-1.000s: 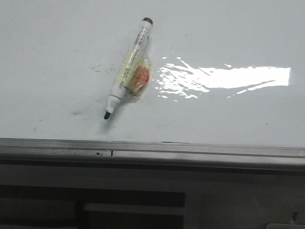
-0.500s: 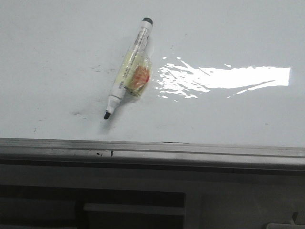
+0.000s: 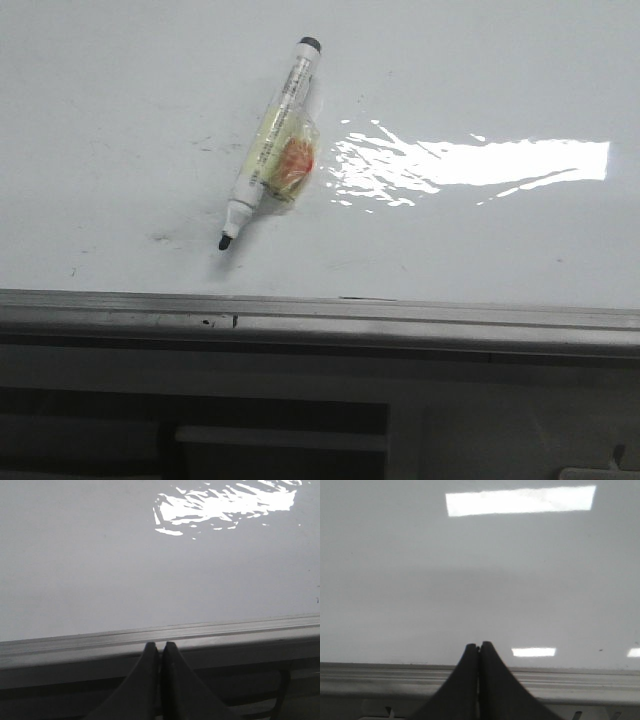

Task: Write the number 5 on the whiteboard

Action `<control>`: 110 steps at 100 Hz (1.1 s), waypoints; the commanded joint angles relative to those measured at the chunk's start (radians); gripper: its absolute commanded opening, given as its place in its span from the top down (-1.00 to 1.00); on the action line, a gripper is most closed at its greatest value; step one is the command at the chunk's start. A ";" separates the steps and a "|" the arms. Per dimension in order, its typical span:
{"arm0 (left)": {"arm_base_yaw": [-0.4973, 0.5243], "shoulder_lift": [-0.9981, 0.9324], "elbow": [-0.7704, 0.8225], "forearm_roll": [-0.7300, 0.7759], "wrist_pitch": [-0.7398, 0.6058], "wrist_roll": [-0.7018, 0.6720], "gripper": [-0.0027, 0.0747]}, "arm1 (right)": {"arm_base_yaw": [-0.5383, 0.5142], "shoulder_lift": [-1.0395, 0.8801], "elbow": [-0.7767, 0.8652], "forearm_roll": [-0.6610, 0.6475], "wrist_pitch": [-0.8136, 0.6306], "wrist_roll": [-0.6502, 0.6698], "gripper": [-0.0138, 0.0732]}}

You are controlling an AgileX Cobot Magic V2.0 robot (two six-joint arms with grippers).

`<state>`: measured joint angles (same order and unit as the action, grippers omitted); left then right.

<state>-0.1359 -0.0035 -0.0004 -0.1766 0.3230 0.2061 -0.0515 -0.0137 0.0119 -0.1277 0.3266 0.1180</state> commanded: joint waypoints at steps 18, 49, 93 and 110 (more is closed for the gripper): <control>0.001 -0.026 0.023 -0.085 -0.213 -0.009 0.98 | -0.006 -0.013 0.022 0.003 -0.260 -0.012 0.80; 0.001 -0.026 0.023 -0.535 -0.315 -0.009 0.98 | -0.006 -0.013 0.018 0.209 -0.441 0.002 0.80; -0.008 0.065 -0.199 -0.553 -0.071 0.025 0.98 | 0.073 0.013 -0.184 0.140 -0.315 0.142 0.80; -0.008 0.301 -0.395 -0.303 0.087 0.058 0.98 | 0.200 0.104 -0.335 0.016 -0.150 0.112 0.80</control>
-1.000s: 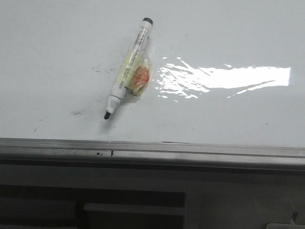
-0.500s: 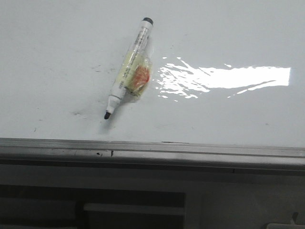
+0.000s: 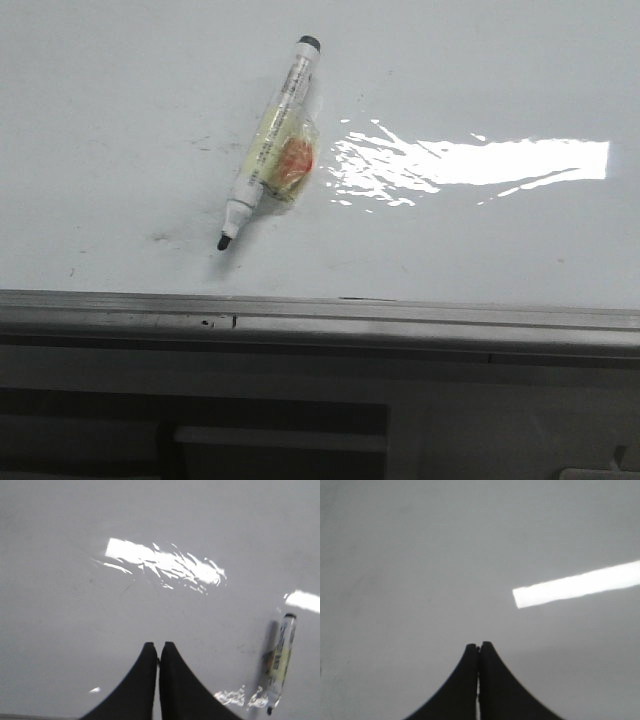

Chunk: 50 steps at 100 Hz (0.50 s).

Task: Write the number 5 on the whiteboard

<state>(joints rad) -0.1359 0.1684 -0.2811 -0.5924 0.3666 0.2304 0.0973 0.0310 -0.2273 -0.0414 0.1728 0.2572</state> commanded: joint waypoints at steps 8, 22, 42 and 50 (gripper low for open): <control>-0.026 0.256 -0.197 0.130 0.122 0.097 0.80 | 0.126 0.107 -0.155 -0.083 0.028 -0.088 0.68; -0.153 0.425 -0.276 0.081 0.118 0.097 -0.02 | 0.233 0.196 -0.255 -0.081 0.138 -0.129 0.14; -0.378 0.635 -0.316 0.083 0.019 0.108 -0.18 | 0.308 0.311 -0.328 -0.082 0.239 -0.131 -0.31; -0.494 0.706 -0.316 0.083 -0.093 0.108 -0.09 | 0.310 0.333 -0.328 -0.094 0.213 -0.131 -0.30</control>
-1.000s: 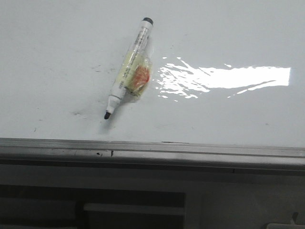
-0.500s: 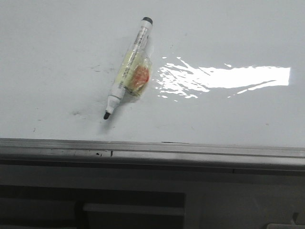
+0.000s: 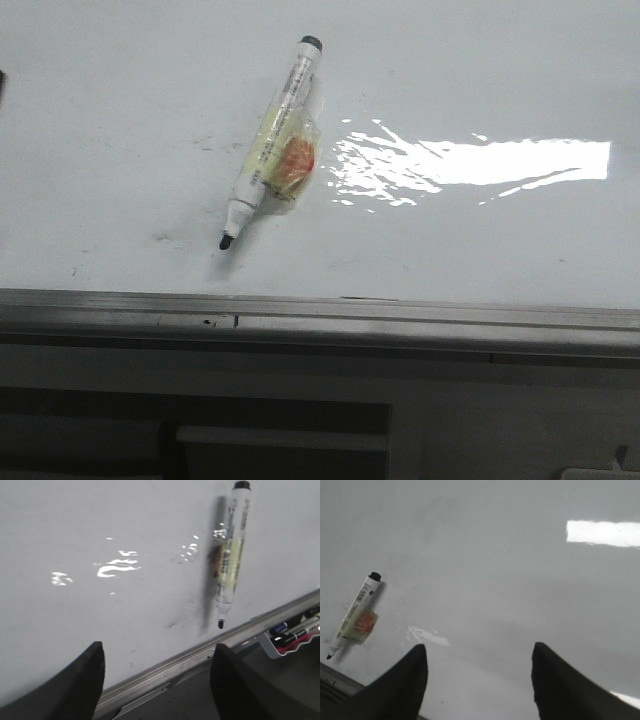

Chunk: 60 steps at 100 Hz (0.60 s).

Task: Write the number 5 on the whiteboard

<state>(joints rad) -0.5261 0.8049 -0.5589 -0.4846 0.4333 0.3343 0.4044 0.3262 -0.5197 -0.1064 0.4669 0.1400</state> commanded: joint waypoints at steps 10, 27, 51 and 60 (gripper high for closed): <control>-0.230 0.169 -0.039 -0.025 -0.301 0.004 -0.06 | 0.003 0.055 -0.036 -0.033 -0.111 -0.014 -0.30; -0.357 0.327 -0.039 -0.049 -0.525 -0.004 -0.06 | 0.003 0.062 -0.036 -0.037 -0.139 -0.014 -0.30; -0.363 0.471 -0.063 -0.129 -0.637 -0.004 0.00 | 0.003 0.064 -0.036 -0.037 -0.138 -0.014 -0.30; -0.361 0.508 -0.079 -0.129 -0.639 -0.004 0.13 | 0.003 0.064 -0.036 -0.037 -0.138 -0.014 -0.30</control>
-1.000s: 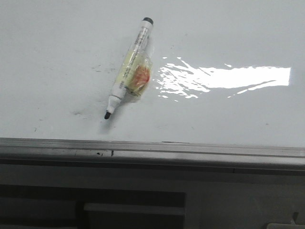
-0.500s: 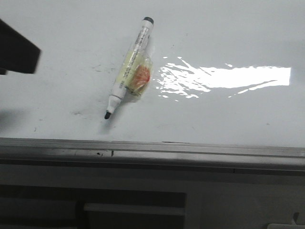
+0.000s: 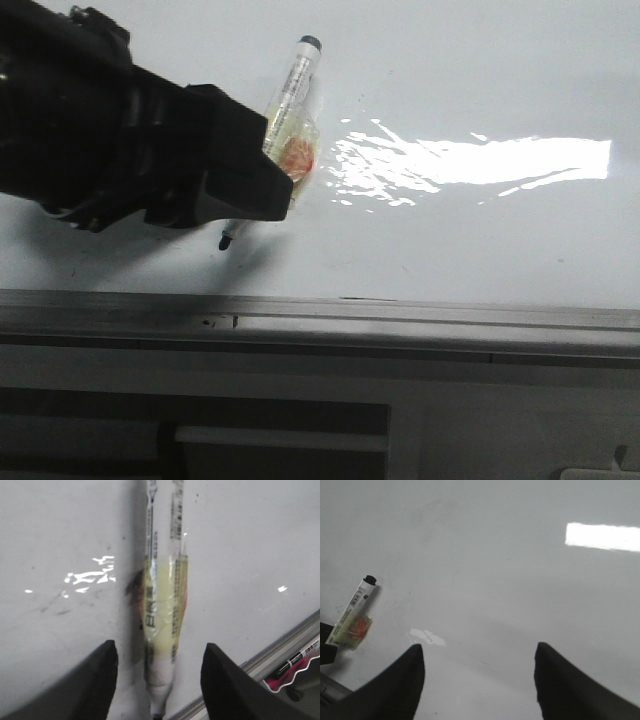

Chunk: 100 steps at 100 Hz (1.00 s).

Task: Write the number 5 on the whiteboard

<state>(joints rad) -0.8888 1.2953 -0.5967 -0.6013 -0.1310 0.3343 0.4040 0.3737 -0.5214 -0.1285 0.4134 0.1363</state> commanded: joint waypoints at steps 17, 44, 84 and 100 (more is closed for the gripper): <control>0.004 0.049 -0.060 -0.011 -0.061 -0.004 0.85 | 0.003 0.017 -0.034 -0.013 -0.085 -0.010 -0.30; -0.028 -0.087 -0.070 0.366 0.082 -0.002 0.98 | 0.139 0.050 -0.044 0.174 0.007 -0.193 -0.30; -0.230 -0.353 -0.070 0.765 0.204 -0.002 0.98 | 0.545 0.347 -0.129 0.254 -0.086 -0.466 -0.30; -0.253 -0.369 -0.070 0.752 0.235 -0.002 0.98 | 0.581 0.444 -0.150 0.248 -0.227 -0.478 -0.30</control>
<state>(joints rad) -1.1272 0.9455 -0.6375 0.1596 0.1484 0.3343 0.9752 0.7756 -0.6254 0.1221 0.3363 -0.3188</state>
